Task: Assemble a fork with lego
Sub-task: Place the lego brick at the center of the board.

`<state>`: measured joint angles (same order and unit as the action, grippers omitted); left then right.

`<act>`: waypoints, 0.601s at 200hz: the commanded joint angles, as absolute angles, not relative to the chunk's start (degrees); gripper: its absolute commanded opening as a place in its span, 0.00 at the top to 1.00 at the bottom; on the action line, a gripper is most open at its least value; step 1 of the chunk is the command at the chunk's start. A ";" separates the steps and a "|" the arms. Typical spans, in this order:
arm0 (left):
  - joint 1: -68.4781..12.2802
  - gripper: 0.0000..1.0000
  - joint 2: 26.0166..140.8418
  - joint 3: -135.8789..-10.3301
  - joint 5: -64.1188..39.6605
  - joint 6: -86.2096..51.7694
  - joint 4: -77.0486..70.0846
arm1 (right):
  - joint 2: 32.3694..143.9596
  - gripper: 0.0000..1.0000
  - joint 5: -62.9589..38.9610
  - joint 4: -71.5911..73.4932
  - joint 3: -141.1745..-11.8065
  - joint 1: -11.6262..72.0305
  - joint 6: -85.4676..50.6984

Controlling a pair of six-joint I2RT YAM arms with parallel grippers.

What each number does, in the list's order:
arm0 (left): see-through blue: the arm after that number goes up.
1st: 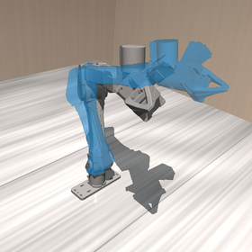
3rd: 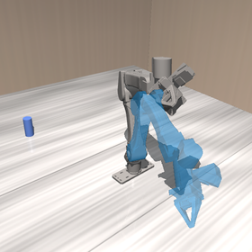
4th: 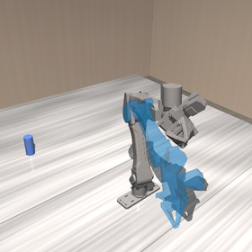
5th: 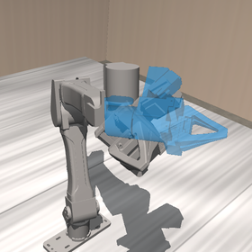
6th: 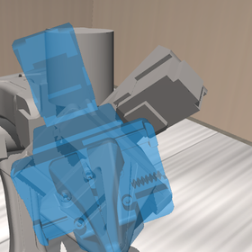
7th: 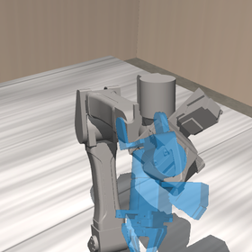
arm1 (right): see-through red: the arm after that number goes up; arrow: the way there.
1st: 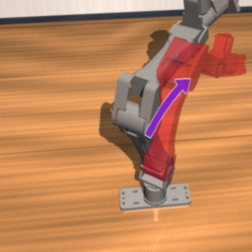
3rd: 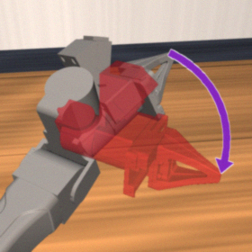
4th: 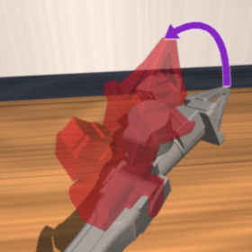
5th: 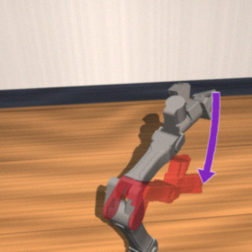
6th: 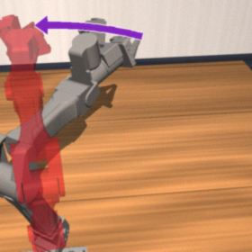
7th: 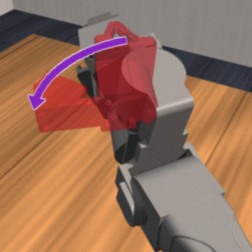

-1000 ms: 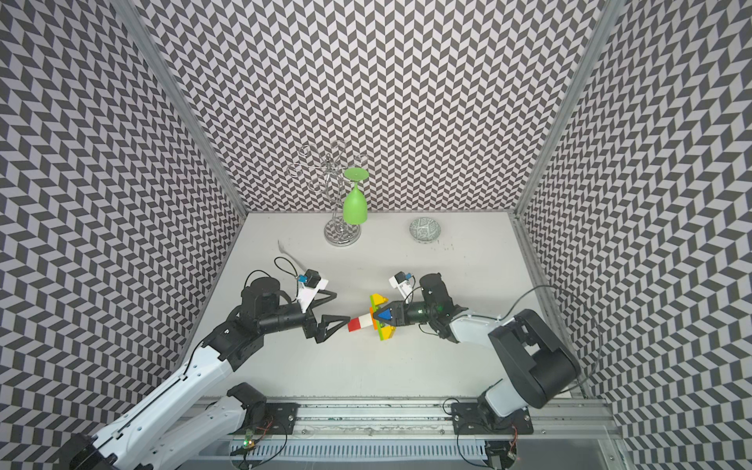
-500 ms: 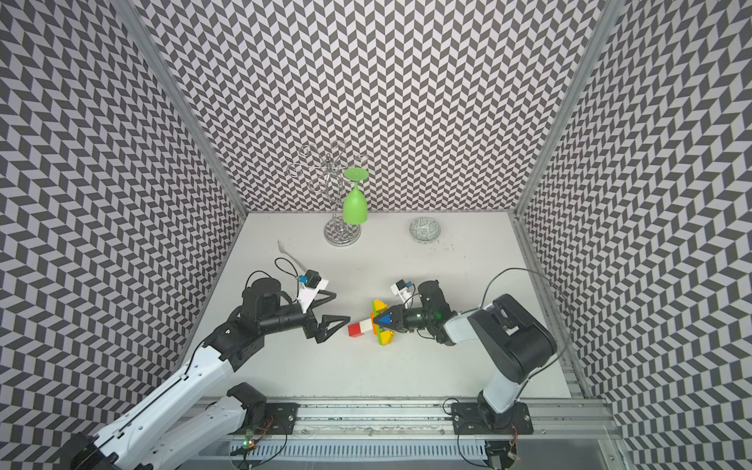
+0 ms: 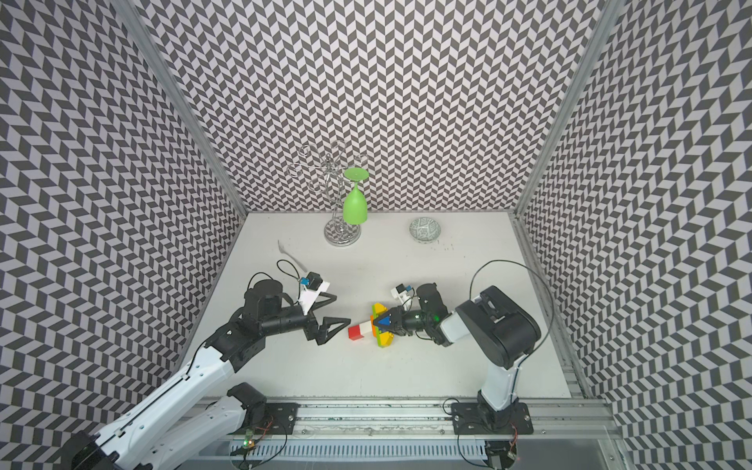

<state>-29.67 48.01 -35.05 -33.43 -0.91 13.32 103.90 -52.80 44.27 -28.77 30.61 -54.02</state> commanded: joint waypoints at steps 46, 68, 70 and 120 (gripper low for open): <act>-30.46 0.01 47.15 -34.66 -32.12 0.27 12.76 | 104.09 0.50 -51.71 48.96 -27.74 30.59 -55.90; -30.59 0.01 47.02 -34.58 -31.95 0.34 12.74 | 103.37 0.41 -50.99 48.34 -27.52 30.59 -55.75; -30.59 0.01 47.02 -34.64 -31.91 0.35 12.74 | 103.30 0.40 -50.91 48.34 -27.51 30.59 -55.77; -30.67 0.01 46.86 -34.67 -31.25 0.30 12.93 | 100.83 0.21 -47.03 40.17 -28.32 30.59 -52.60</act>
